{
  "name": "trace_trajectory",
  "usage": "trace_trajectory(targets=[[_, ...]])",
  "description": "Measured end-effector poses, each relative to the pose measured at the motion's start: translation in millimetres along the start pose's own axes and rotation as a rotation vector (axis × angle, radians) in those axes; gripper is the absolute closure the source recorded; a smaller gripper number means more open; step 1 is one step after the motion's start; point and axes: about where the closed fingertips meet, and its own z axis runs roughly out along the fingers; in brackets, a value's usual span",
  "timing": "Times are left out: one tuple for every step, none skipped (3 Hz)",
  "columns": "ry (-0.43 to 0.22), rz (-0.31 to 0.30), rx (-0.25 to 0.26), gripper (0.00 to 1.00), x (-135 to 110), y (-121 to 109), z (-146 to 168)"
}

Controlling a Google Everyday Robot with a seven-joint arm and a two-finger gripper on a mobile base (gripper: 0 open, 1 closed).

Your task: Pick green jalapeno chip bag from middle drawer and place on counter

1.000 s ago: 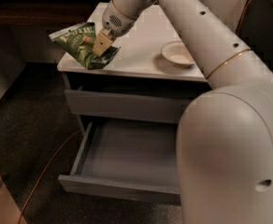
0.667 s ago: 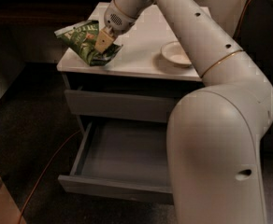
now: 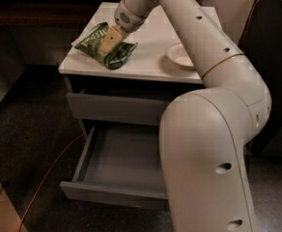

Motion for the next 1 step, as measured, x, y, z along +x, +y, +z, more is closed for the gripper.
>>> trace_trajectory(targets=[[0.001,-0.002,-0.004,0.00,-0.4,1.2,3.0]])
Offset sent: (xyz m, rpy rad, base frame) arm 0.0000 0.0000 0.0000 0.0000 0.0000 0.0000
